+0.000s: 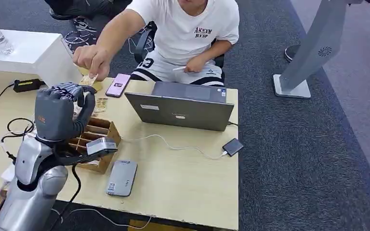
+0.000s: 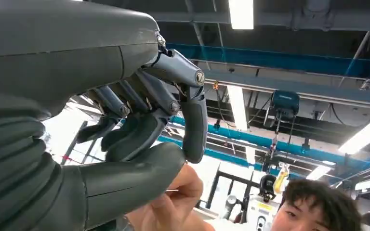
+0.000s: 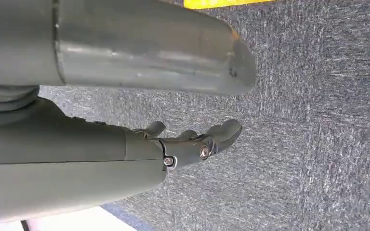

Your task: Pass the card to the sensor for recognition and then transmit it.

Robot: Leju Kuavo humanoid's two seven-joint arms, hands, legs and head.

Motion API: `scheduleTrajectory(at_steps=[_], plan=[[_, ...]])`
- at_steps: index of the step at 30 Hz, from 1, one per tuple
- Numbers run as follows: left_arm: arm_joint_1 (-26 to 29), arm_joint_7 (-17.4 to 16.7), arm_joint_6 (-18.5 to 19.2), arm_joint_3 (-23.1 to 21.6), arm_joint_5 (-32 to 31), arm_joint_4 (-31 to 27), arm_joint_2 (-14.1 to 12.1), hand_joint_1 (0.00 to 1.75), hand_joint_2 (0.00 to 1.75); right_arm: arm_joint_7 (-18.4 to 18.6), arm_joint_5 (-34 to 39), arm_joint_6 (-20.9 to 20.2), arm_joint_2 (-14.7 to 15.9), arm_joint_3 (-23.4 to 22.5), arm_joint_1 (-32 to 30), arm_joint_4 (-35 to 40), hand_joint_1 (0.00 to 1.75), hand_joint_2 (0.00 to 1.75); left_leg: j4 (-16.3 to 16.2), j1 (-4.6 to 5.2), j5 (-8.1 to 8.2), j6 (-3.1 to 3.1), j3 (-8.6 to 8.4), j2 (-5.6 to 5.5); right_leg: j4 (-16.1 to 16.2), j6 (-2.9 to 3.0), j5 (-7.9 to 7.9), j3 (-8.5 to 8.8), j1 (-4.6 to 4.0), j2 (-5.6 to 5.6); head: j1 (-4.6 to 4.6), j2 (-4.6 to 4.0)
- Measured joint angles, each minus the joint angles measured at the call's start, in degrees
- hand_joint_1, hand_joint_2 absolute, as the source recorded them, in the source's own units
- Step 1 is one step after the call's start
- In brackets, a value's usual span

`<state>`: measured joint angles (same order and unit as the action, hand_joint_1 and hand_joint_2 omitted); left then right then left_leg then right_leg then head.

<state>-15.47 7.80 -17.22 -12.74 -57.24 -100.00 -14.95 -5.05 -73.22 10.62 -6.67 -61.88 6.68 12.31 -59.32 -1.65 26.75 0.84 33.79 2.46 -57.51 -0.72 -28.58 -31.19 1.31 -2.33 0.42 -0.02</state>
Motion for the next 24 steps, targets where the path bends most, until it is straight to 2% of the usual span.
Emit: scheduleTrajectory(at_steps=[2, 3, 6, 11, 24], plan=[[-0.1, 0.0, 0.0, -0.1, 0.0, 0.0, 0.0, 1.75, 1.75, 0.0, 0.0, 0.0, 0.0, 0.0, 0.0, 0.0, 0.0, 0.0, 0.0, 0.0, 0.0, 0.0, 0.0, 0.0, 0.0, 0.0, 0.0, 0.0, 0.0, 0.0, 0.02, 0.0], [-0.1, 0.0, 0.0, -0.2, 0.0, 0.0, 0.0, 0.0, 1.75, 0.1, 0.0, 0.0, 0.0, 0.0, 0.0, 0.0, 0.0, 0.0, 0.0, 0.0, -0.01, 0.0, 0.0, 0.0, 0.0, 0.0, 0.0, 0.0, 0.0, 0.0, 0.0, 0.0], [0.1, 0.1, -1.0, -0.4, 0.2, 0.0, 0.0, 0.0, 1.75, 0.2, 0.2, 0.0, 0.0, 0.0, 0.0, 0.0, 0.0, 0.0, 0.0, 0.0, -0.01, 0.0, 0.01, 0.0, 0.0, -0.01, 0.01, 0.02, 0.0, 0.0, 0.02, 0.0], [3.3, 1.7, -8.4, 0.1, 2.6, -0.5, -0.2, 0.0, 1.75, 0.9, 0.0, -0.1, 0.0, 0.0, 0.0, 0.0, 0.0, 0.0, 0.0, 0.0, -0.01, 0.0, 0.03, -0.01, 0.0, -0.02, 0.01, 0.02, 0.0, -0.02, 0.0, 0.0], [7.7, 3.5, -9.7, 8.5, 8.1, 0.3, -1.5, 0.0, 1.75, 0.7, -0.9, -0.3, 0.2, 0.2, -0.3, -0.2, 0.0, 0.0, 0.0, 0.0, -0.05, 0.01, 0.04, -0.01, 0.0, -0.02, 0.02, 0.01, -0.01, -0.02, 0.02, 0.0]])
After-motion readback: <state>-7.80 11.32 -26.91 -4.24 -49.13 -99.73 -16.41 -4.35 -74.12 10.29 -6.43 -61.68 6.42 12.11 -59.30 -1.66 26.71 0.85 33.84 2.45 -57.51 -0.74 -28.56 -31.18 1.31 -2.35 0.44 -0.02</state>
